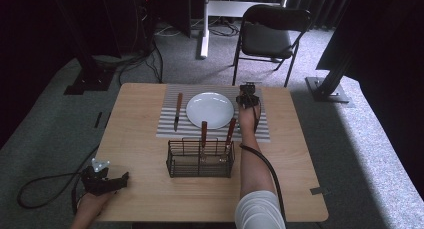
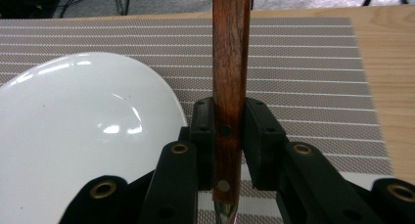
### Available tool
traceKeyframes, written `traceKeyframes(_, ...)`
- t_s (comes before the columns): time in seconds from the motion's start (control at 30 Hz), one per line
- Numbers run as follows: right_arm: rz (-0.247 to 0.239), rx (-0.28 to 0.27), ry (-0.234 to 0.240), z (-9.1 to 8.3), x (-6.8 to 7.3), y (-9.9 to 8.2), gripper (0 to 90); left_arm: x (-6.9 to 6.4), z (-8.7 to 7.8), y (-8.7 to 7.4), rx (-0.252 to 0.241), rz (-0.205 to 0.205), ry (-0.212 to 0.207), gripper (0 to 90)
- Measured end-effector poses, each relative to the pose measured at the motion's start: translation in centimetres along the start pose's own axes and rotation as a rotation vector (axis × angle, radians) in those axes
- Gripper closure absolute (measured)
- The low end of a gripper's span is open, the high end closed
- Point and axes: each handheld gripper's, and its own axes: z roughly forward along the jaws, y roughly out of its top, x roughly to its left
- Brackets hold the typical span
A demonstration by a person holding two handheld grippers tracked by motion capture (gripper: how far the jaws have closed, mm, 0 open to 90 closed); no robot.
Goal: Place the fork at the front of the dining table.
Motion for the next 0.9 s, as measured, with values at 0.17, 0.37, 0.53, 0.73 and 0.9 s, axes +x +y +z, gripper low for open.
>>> traceKeyframes(0.17,0.033,0.030,-0.006,1.4,-0.5,-0.1,75.7,0.0,0.0,0.0,-0.001,-0.001,0.000,0.0)
traceKeyframes(0.37,0.051,0.081,-0.004,2.9,-0.7,-0.3,75.6,0.0,0.0,0.0,-0.001,-0.001,0.000,0.0)
traceKeyframes(0.53,0.052,0.136,-0.013,4.0,-0.7,-1.0,75.3,0.0,0.0,0.0,-0.001,-0.001,0.000,0.0)
traceKeyframes(0.73,0.014,0.123,-0.044,4.4,-0.1,-1.9,74.0,0.0,0.0,0.0,-0.001,-0.001,0.000,0.0)
traceKeyframes(0.9,0.029,0.140,-0.015,4.2,-0.5,-1.7,70.2,0.0,0.0,0.0,-0.001,-0.001,0.000,0.0)
